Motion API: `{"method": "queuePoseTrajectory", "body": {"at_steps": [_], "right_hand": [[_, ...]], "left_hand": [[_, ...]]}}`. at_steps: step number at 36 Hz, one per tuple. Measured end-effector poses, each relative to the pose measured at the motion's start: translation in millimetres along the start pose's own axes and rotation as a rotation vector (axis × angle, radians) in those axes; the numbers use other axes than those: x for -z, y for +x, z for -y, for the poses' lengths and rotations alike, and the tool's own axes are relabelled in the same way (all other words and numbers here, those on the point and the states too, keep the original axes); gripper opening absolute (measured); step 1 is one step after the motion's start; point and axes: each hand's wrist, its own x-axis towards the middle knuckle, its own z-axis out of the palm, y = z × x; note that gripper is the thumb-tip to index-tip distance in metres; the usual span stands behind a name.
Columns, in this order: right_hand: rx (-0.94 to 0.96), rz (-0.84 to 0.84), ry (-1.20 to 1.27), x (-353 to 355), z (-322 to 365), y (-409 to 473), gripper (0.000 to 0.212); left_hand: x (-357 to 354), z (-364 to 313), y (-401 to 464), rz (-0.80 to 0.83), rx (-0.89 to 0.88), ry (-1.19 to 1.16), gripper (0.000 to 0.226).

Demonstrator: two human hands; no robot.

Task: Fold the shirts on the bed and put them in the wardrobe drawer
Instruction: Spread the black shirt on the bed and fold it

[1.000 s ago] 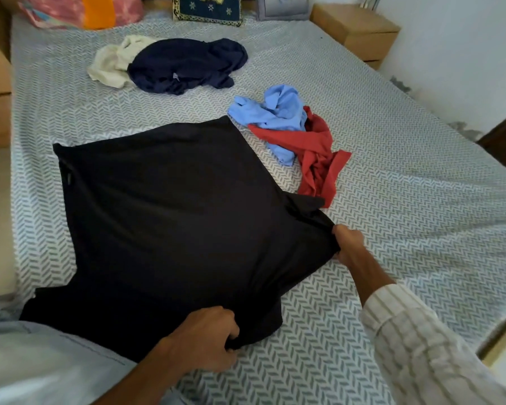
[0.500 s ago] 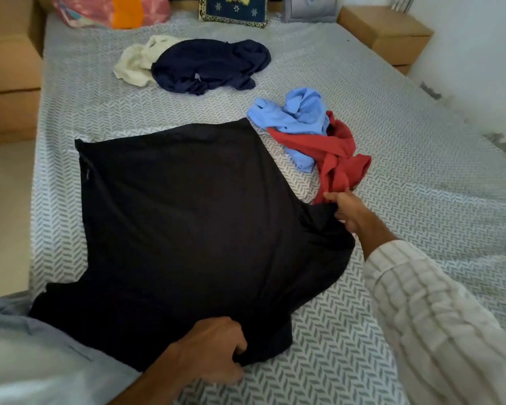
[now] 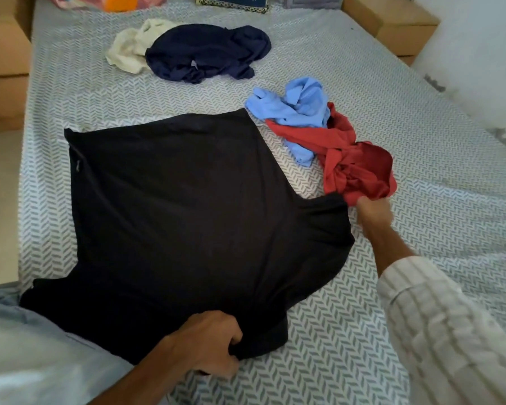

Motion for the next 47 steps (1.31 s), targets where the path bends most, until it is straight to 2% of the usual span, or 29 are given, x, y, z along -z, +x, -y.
{"method": "queuePoseTrajectory", "body": {"at_steps": [2,7,11,14,17,22,25,28,32,34,36,39,41,43,45,47], "right_hand": [[0.051,0.145,-0.16,-11.8,-12.8,-10.1,0.031],[-0.006,0.256,-0.139,-17.5,-17.0,-31.2,0.039],[-0.134,0.234,0.129,-1.7,-12.9,-25.0,0.03],[-0.287,0.381,0.352,15.9,-14.7,-18.5,0.023],[-0.383,0.524,0.442,29.2,-24.3,-17.8,0.014],[-0.406,0.484,0.64,41.9,-41.3,-12.0,0.009],[-0.374,0.34,0.736,41.9,-48.0,-6.3,0.027],[-0.255,0.175,0.637,40.5,-53.6,-10.2,0.035],[-0.187,-0.044,0.434,32.0,-70.8,-12.3,0.031],[-0.109,-0.087,0.214,28.1,-71.3,-13.3,0.034],[0.009,-0.09,-0.141,27.7,-60.0,-20.4,0.046],[0.255,-0.143,-0.549,23.1,-40.3,-35.3,0.052],[0.517,-0.097,-0.579,11.6,-35.4,-37.4,0.046],[0.685,0.087,-0.539,-3.0,-33.8,-38.9,0.042],[0.702,0.283,-0.606,-17.9,-28.6,-41.9,0.042],[0.605,0.34,-0.721,-27.6,-21.9,-44.8,0.049]], "left_hand": [[0.4,-4.8,1.3,-0.023,-0.007,0.012,0.027],[0.3,-13.8,0.2,-0.048,-0.063,0.013,0.019],[0.1,-11.9,-2.1,-0.037,-0.06,-0.08,0.011],[1.9,-10.5,-3.4,-0.031,-0.049,-0.113,0.021],[2.4,-10.6,-2.1,-0.02,-0.042,-0.11,0.025],[3.2,-11.2,-5.2,0.003,-0.025,-0.112,0.025],[3.3,-10.6,-4.8,-0.001,-0.02,-0.098,0.031],[4.9,-12.9,-4.6,0.015,-0.023,-0.101,0.035],[6.8,-15.8,-7.7,0.07,0.01,-0.126,0.034],[7.4,-15.8,-9.1,0.092,0.015,-0.154,0.029],[7.4,-15.2,-8.1,0.111,0.014,-0.173,0.025],[5.5,-14.8,-4.6,0.119,0.02,-0.162,0.011],[5.1,-15.3,-3.3,0.125,0.028,-0.149,0.003],[6.5,-17.3,-3.0,0.145,0.035,-0.165,0.006],[7.4,-18.5,-3.0,0.17,0.069,-0.206,0.009],[7.3,-18.9,-2.4,0.205,0.118,-0.262,0.013]]}}
